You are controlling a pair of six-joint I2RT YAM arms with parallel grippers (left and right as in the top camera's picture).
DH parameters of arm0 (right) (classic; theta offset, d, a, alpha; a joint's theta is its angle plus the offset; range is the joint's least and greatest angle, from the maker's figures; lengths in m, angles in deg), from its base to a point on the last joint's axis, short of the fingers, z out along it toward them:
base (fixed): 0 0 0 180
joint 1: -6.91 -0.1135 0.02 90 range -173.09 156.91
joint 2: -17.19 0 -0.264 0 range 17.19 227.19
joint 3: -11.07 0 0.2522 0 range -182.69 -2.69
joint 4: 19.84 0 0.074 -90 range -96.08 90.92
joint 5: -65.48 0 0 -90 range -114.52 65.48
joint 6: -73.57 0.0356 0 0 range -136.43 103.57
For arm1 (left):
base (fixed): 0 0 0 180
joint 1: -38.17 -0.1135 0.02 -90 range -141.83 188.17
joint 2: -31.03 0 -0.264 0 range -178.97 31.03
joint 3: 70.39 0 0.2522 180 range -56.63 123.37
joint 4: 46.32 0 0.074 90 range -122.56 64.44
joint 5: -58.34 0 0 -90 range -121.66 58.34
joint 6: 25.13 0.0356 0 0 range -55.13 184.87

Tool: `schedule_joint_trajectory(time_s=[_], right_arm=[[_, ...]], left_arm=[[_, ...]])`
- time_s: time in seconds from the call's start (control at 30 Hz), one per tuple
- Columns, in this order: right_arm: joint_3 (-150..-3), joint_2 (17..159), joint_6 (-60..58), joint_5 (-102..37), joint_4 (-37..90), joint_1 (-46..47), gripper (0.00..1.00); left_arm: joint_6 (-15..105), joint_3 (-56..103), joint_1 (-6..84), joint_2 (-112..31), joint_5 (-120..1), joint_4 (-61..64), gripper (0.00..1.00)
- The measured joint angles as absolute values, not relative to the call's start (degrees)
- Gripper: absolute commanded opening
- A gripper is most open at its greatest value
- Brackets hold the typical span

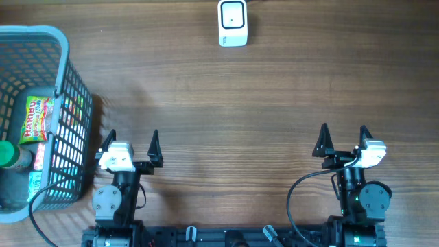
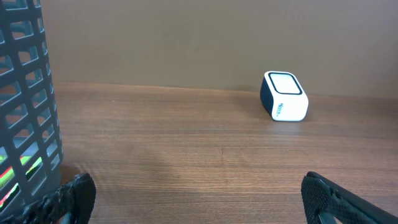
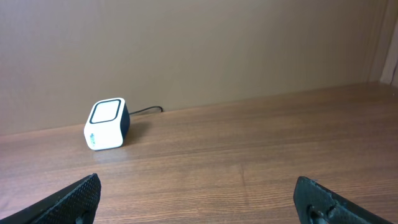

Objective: Scan the item barcode

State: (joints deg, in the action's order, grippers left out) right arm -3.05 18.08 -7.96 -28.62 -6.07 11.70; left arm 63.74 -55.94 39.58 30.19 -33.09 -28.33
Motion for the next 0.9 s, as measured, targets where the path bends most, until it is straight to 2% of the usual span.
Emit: schedule_joint_trajectory(time_s=[0.9], right_arm=[[-3.1,18.1,-8.0,-28.8,-6.1,10.1,1.00]], left_arm=[[63.7,-55.9,39.6,30.2,-33.1,-28.3,1.00]])
